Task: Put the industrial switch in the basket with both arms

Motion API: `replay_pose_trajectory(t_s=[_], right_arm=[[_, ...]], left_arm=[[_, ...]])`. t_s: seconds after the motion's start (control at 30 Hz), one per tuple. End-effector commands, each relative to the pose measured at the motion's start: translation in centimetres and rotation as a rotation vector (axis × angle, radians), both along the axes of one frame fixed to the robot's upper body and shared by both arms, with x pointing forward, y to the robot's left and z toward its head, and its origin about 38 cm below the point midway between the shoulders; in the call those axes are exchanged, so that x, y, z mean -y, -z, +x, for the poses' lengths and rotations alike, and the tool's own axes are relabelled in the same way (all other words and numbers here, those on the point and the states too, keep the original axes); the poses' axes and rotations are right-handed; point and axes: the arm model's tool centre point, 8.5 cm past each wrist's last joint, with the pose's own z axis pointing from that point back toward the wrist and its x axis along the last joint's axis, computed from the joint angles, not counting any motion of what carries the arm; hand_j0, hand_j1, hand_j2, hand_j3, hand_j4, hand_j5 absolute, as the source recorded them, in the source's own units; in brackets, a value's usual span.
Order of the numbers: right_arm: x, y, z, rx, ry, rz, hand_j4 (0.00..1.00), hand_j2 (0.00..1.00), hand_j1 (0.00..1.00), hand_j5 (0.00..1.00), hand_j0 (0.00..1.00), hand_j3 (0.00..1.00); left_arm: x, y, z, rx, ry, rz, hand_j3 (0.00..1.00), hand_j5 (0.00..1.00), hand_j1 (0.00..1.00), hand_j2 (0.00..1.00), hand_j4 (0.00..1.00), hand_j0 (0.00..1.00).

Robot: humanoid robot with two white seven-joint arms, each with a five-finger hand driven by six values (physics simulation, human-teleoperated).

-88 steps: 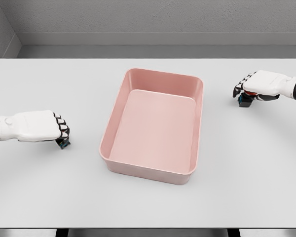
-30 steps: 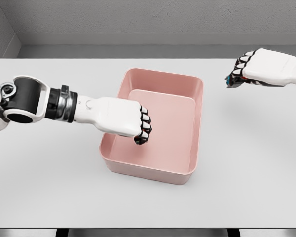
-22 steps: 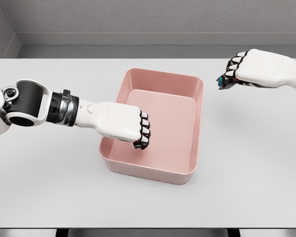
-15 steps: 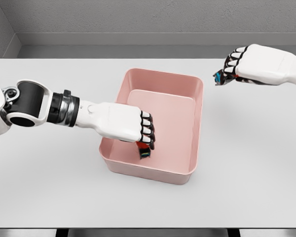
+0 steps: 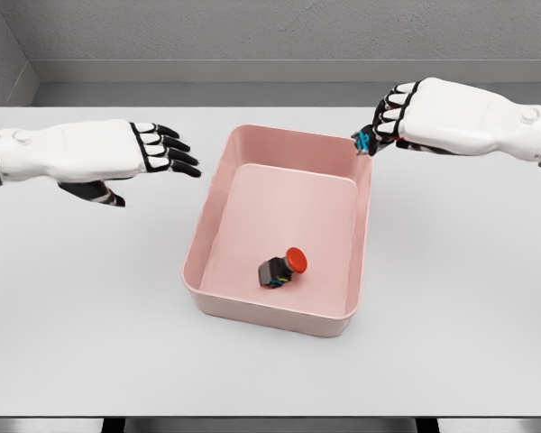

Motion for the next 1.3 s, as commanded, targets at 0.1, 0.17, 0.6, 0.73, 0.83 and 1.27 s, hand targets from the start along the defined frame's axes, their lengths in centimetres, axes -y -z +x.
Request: replay_pose_trajectory(t_s=[0.1, 0.17, 0.6, 0.73, 0.83, 1.27], right_arm=[[-1.5, 0.5, -0.1, -0.013, -0.033, 0.029, 0.5, 0.5, 0.5, 0.5, 0.5, 0.5], [-2.3, 0.9, -0.3, -0.02, -0.054, 0.044, 0.5, 0.5, 0.5, 0.5, 0.5, 0.5], [-6.3, 0.9, -1.0, -0.012, -0.152, 0.114, 0.9, 0.9, 0.9, 0.9, 0.9, 0.9], [-6.5, 0.8, -1.2, -0.009, -0.16, 0.112, 1.0, 1.0, 1.0, 1.0, 1.0, 1.0], [-6.5, 0.8, -1.2, -0.008, -0.162, 0.113, 1.0, 1.0, 1.0, 1.0, 1.0, 1.0], [5.6, 4.5, 2.2, -0.106, 0.221, 0.147, 1.0, 1.0, 1.0, 1.0, 1.0, 1.0]], left_arm=[[-6.2, 0.3, 1.1, -0.048, -0.217, -0.14, 1.0, 1.0, 1.0, 1.0, 1.0, 1.0], [-6.3, 1.4, 1.1, -0.071, -0.224, -0.137, 1.0, 1.0, 1.0, 1.0, 1.0, 1.0], [-6.4, 4.4, 0.4, -0.143, -0.233, -0.127, 1.0, 1.0, 1.0, 1.0, 1.0, 1.0], [-4.9, 5.8, 0.2, -0.174, -0.198, -0.129, 1.0, 1.0, 1.0, 1.0, 1.0, 1.0], [-5.0, 5.7, 0.2, -0.173, -0.201, -0.128, 1.0, 1.0, 1.0, 1.0, 1.0, 1.0], [-5.0, 5.9, 0.2, -0.177, -0.201, -0.127, 1.0, 1.0, 1.0, 1.0, 1.0, 1.0]])
